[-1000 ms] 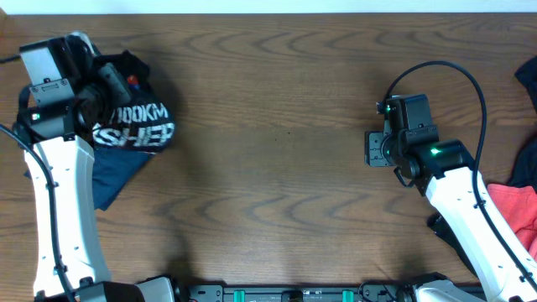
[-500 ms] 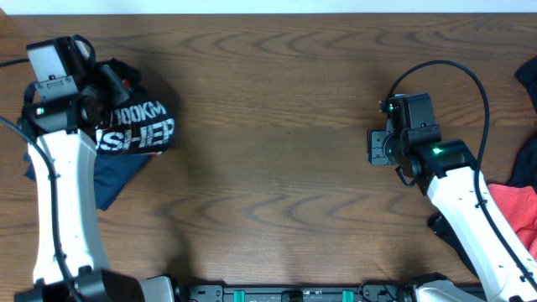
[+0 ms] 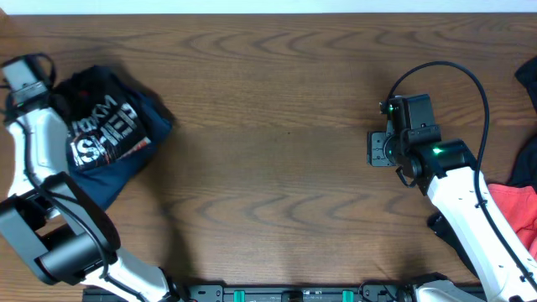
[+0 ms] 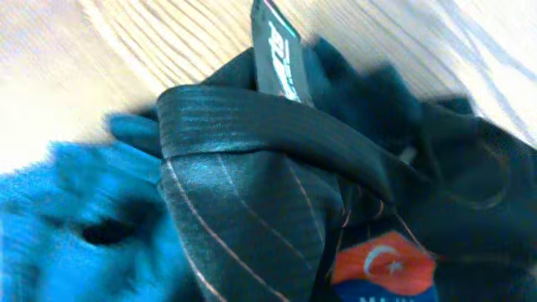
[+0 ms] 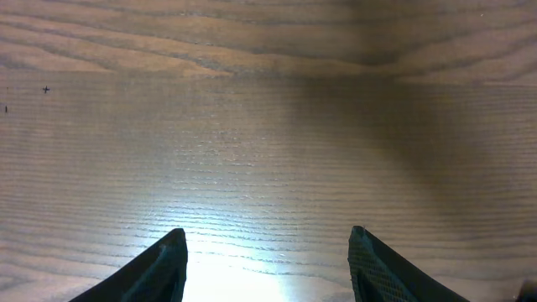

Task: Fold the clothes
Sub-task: 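Carry the bundle left and place it on the navy garment, then open the left gripper and lift it off the stacked bundle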

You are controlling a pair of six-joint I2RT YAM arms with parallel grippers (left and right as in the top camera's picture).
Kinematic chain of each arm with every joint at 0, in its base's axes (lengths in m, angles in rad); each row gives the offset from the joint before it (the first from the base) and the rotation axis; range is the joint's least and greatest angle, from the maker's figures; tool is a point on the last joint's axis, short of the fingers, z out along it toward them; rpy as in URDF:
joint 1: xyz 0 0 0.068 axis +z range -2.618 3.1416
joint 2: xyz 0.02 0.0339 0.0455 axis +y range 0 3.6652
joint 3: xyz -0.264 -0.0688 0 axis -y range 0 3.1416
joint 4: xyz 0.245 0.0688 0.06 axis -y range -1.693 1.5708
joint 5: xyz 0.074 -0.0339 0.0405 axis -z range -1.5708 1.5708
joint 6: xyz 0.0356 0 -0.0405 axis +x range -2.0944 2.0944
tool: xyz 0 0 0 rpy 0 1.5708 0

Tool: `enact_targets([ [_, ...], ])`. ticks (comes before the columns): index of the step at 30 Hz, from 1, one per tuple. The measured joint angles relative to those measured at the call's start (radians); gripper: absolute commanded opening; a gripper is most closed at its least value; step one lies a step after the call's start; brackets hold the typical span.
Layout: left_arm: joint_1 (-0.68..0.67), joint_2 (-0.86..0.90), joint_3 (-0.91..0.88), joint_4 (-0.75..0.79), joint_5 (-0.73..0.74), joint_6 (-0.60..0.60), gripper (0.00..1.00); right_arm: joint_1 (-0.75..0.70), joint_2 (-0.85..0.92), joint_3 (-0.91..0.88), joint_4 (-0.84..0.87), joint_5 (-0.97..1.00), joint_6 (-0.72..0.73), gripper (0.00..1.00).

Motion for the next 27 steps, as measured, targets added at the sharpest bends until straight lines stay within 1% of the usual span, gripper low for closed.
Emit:
enact_targets([
  [1,0.013,0.0,0.0,0.018,-0.001,-0.004,0.57,0.0,0.0,0.0,0.001,0.0,0.0,0.6],
  [3,0.038,-0.002,0.0,0.042,0.001,-0.008,0.67,0.0,0.0,0.0,0.004,0.0,0.0,0.6],
  [6,0.067,-0.002,0.0,0.056,0.027,-0.013,0.78,0.0,0.0,0.0,0.015,0.0,0.0,0.6],
  [9,0.089,-0.002,0.0,0.079,0.107,-0.016,0.88,0.0,0.0,0.0,0.019,0.0,0.0,0.61],
  [12,0.105,-0.006,0.0,0.099,0.194,-0.022,0.91,0.0,0.0,0.0,0.019,0.0,0.0,0.61],
  [14,0.114,-0.02,0.0,0.108,0.247,-0.022,0.94,0.0,0.0,0.0,0.019,0.0,0.0,0.64],
  [16,0.117,-0.048,0.0,0.111,0.29,-0.019,0.98,0.0,0.0,0.0,0.022,0.0,0.002,0.74],
  [18,0.114,-0.091,0.0,0.111,0.337,-0.013,0.98,-0.001,0.0,0.0,0.035,-0.004,0.0,0.86],
  [20,0.099,-0.137,0.0,0.109,0.374,0.002,0.98,-0.001,0.0,0.0,0.058,-0.015,-0.004,0.93],
  [22,0.061,-0.187,0.001,0.086,0.401,0.034,0.98,-0.001,0.0,0.0,0.085,-0.036,-0.003,0.99],
  [24,-0.003,-0.223,0.002,0.044,0.417,0.074,0.98,-0.001,0.0,0.0,0.123,-0.067,-0.004,0.99],
  [27,-0.14,-0.24,0.004,-0.057,0.408,0.137,0.98,-0.001,0.0,0.0,0.189,-0.105,0.014,0.99],
])
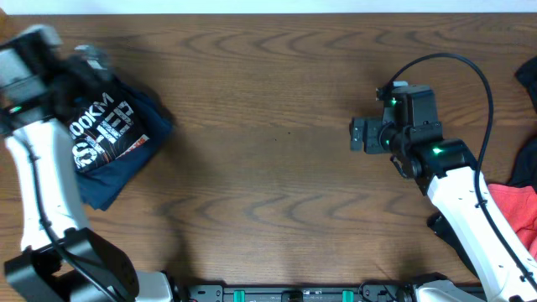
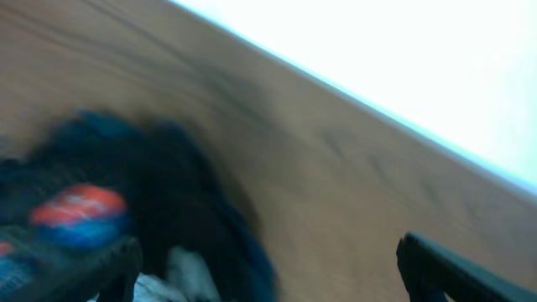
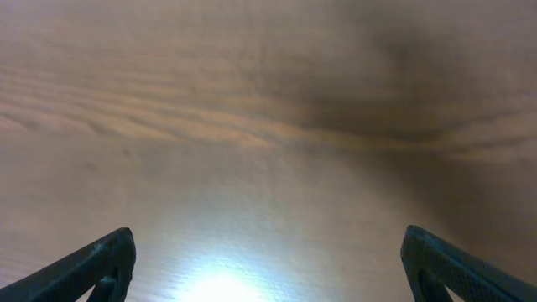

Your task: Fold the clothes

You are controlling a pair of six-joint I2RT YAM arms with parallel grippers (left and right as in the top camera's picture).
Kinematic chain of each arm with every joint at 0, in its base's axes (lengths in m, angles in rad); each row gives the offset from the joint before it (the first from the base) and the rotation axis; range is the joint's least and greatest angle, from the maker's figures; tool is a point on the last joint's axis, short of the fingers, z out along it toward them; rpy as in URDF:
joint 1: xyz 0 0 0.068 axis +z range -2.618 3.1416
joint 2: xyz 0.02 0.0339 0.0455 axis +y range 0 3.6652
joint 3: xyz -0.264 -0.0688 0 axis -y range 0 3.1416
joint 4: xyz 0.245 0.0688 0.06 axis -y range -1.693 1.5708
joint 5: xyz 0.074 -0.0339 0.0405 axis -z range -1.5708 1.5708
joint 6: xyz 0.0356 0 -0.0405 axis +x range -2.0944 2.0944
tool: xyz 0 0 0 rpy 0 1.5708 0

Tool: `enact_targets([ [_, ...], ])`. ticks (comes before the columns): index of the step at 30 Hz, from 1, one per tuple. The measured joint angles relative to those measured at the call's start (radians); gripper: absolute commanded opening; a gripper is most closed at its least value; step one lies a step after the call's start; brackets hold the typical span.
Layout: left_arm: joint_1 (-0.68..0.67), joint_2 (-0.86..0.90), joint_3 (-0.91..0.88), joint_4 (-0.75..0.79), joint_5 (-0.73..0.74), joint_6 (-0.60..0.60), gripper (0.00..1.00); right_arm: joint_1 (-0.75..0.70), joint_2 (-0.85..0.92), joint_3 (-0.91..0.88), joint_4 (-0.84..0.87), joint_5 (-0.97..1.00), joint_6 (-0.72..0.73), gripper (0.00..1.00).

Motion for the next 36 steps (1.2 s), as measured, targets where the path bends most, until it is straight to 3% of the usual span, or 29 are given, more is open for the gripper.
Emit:
enact_targets([
  [7,-0.301,0.008,-0.003,-0.298,-0.051,0.127,0.98,-0.072,0.0,0.002,0.081,-0.042,0.068,0.99],
  [15,-0.352,-0.069,-0.005,-0.502,-0.097,0.156,0.98,-0.217,-0.046,0.002,-0.126,-0.051,0.089,0.99],
  [23,-0.351,-0.499,-0.107,-0.489,-0.109,0.217,0.98,-0.232,-0.344,0.002,-0.188,-0.032,0.077,0.99],
  [30,-0.351,-0.968,-0.375,-0.364,-0.128,0.235,0.98,-0.222,-0.704,-0.064,-0.183,0.022,0.055,0.99],
  [36,-0.351,-1.172,-0.439,-0.401,-0.131,0.235,0.98,-0.222,-0.785,-0.111,-0.264,0.046,0.051,0.99],
])
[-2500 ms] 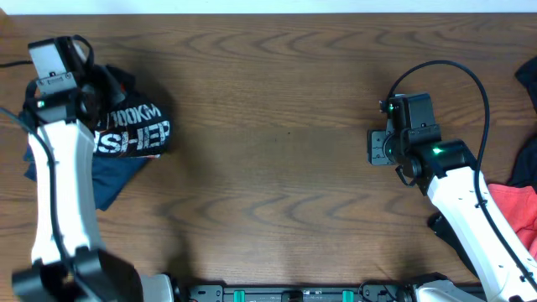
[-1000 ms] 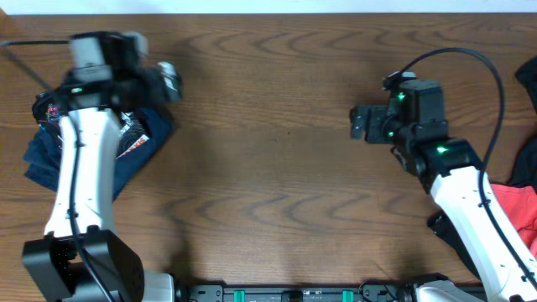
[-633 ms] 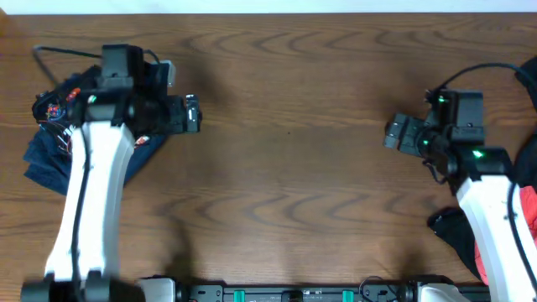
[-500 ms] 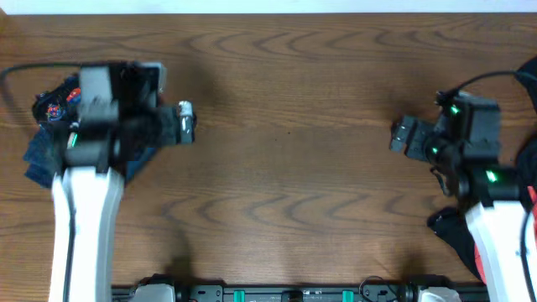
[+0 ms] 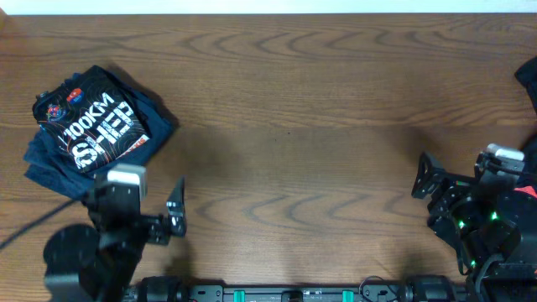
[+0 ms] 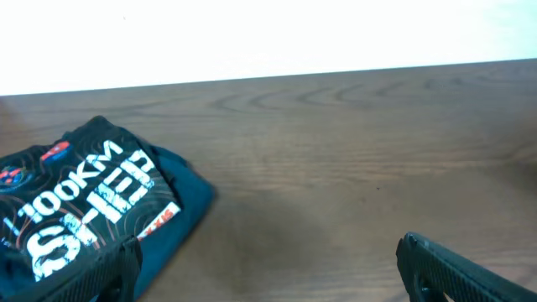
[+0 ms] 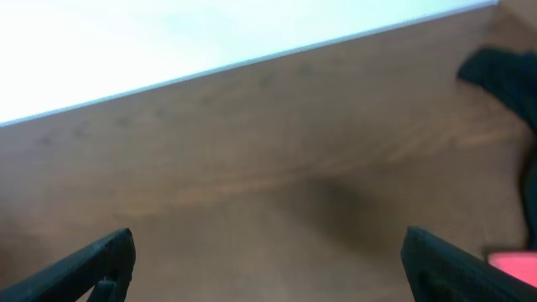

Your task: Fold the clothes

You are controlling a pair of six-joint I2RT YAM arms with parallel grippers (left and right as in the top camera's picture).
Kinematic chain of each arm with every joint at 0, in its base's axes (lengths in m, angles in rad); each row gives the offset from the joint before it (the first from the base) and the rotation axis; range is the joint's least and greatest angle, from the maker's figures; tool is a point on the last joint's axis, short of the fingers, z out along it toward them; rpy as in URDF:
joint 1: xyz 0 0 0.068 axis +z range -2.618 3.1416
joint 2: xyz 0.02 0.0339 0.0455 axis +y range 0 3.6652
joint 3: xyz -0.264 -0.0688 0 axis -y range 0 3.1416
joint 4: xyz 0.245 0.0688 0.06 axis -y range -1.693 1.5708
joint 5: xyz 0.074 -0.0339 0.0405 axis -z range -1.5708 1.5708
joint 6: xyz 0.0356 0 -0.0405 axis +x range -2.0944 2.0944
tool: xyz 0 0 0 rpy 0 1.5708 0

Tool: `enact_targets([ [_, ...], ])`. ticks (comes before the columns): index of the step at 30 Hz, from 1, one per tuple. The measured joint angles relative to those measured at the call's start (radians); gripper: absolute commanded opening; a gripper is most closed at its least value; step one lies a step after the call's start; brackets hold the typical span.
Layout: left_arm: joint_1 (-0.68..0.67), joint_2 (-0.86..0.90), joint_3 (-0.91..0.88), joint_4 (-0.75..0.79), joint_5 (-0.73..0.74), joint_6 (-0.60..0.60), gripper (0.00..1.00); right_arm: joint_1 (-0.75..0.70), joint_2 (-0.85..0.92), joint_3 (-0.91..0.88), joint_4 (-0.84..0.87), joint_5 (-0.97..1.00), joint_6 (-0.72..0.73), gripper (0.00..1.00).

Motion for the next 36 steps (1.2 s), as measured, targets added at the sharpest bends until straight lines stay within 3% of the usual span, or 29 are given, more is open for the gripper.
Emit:
enact_targets([
  [17,0.0,-0.071,-0.003,-0.167,-0.011,0.0,0.98,0.0,0.0,-0.006,-0.327,0.006,-0.003,0.99],
  [36,0.0,-0.071,-0.003,-0.167,-0.011,0.0,0.98,0.0,-0.016,-0.011,-0.352,0.037,-0.003,0.99],
])
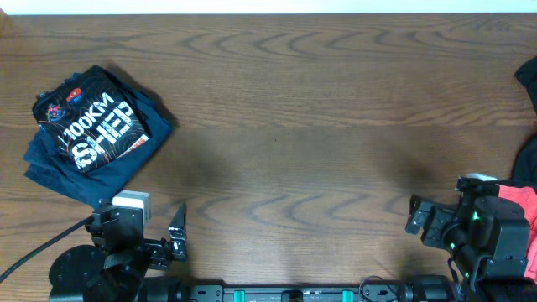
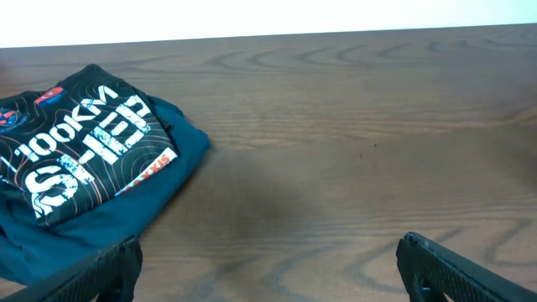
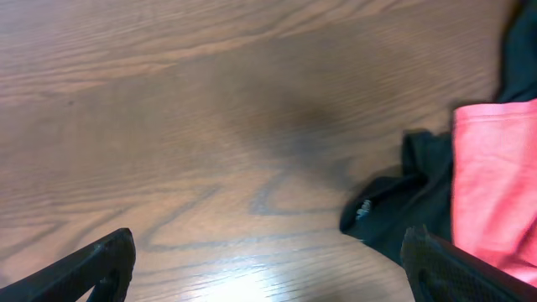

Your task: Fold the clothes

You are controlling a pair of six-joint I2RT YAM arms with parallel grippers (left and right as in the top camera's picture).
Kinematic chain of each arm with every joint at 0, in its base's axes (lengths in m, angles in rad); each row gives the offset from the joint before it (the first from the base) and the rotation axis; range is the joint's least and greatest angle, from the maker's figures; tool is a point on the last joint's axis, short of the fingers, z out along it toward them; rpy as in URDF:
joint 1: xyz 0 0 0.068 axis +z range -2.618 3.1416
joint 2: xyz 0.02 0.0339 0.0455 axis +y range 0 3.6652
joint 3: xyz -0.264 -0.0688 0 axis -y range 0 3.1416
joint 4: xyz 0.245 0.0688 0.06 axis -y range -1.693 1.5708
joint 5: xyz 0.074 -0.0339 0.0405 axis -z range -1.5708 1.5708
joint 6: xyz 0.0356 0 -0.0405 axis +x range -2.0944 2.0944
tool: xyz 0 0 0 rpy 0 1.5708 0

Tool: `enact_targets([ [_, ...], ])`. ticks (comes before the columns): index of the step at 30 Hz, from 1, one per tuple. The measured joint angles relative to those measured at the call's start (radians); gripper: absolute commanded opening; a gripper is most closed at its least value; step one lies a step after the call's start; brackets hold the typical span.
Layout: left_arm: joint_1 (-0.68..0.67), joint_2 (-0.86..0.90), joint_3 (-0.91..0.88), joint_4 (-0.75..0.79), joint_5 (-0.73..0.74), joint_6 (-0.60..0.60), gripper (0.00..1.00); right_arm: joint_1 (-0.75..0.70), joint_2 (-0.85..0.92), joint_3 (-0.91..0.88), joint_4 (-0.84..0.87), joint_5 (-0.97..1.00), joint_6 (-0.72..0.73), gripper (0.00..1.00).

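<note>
A folded navy T-shirt (image 1: pixel 88 134) with white "100KM" lettering lies at the table's far left, also seen in the left wrist view (image 2: pixel 84 159). My left gripper (image 1: pixel 174 235) sits at the front left edge, well clear of the shirt, open wide with nothing in it (image 2: pixel 268 268). At the front right, my right gripper (image 1: pixel 417 220) is likewise open and empty (image 3: pixel 268 268). Just to its right lies a red garment (image 3: pixel 495 184) on a crumpled black one (image 3: pixel 394 210).
The red garment (image 1: pixel 522 214) runs off the table's right edge. Another dark garment (image 1: pixel 527 80) lies at the far right edge. Bare brown wood (image 1: pixel 285 143) spans the middle between the folded shirt and the pile.
Both arms sit slightly nearer the front edge. The right wrist camera now looks down at the table and the red and black clothes instead of the far edge. The folded shirt has not moved.
My left gripper was down on the folded shirt at the far left while the right hung open over the mid-right table. Then the left was at the shirt's far edge. Later both arms stood back at the front edge, open, where they remain, the shirt lying folded alone.
</note>
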Motion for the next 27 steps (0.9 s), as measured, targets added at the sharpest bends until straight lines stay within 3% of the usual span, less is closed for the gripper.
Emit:
enact_targets([
  [4,0.0,0.0,0.0,0.0,0.0,0.0,0.98,0.0,-0.065,-0.019,0.043,0.026,-0.007,0.99],
  [17,0.0,0.0,-0.003,-0.002,0.0,0.0,0.98,0.035,-0.491,-0.48,0.654,0.037,-0.119,0.99],
  [27,0.0,0.0,-0.003,-0.001,0.0,0.0,0.98,0.042,-0.513,-0.746,1.171,0.039,-0.182,0.99],
])
